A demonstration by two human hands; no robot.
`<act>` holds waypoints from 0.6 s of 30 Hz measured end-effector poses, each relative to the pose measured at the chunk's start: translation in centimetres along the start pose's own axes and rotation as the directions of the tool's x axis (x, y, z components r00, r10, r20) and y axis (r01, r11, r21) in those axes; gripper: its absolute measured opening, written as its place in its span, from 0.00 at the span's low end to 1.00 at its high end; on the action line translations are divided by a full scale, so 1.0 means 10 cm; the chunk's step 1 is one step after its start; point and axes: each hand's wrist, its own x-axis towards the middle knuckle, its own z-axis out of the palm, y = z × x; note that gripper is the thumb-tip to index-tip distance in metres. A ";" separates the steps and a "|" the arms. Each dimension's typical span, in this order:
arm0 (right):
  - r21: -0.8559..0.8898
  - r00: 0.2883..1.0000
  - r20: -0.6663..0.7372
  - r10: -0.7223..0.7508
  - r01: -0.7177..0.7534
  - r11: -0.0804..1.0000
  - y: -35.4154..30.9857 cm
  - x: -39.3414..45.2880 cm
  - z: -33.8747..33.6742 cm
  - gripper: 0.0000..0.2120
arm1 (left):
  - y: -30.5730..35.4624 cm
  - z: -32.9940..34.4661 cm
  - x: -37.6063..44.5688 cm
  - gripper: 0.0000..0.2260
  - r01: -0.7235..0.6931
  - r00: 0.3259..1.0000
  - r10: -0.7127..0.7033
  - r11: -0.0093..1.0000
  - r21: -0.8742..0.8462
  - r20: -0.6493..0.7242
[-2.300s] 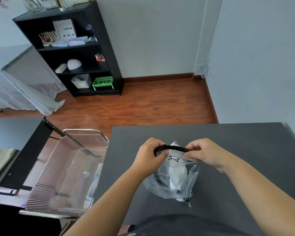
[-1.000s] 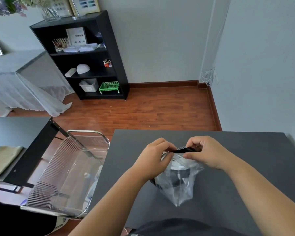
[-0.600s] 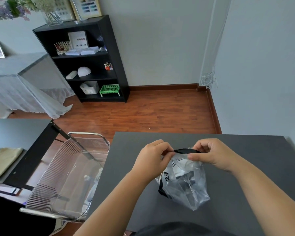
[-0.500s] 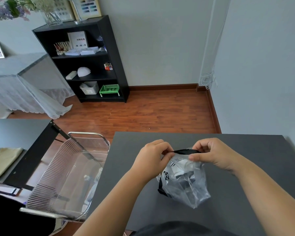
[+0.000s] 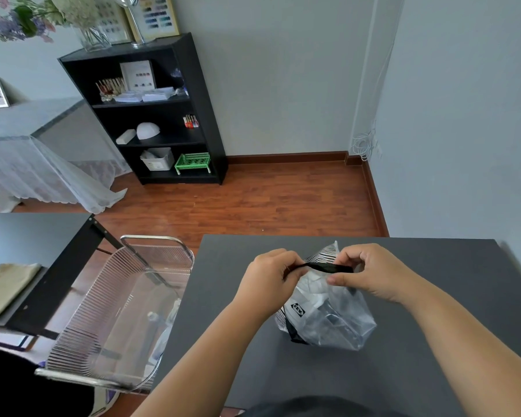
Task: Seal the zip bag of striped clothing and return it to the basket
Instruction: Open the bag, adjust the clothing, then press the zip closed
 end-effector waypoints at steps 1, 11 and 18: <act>-0.017 1.000 -0.030 -0.008 0.007 1.000 0.00 -0.01 0.02 0.10 | 0.01 0.00 -0.01 0.01 -0.006 1.000 0.006 1.000 0.011 -0.005; -0.176 0.962 -0.177 -0.206 0.175 0.969 -0.09 -0.04 0.16 0.05 | 0.15 0.04 -0.02 0.04 -0.057 0.995 0.062 0.997 -0.060 0.081; 0.205 0.999 0.018 0.036 -0.039 0.978 0.02 -0.09 -0.03 0.04 | 0.08 -0.03 0.00 0.01 -0.027 0.988 0.031 0.999 0.027 -0.152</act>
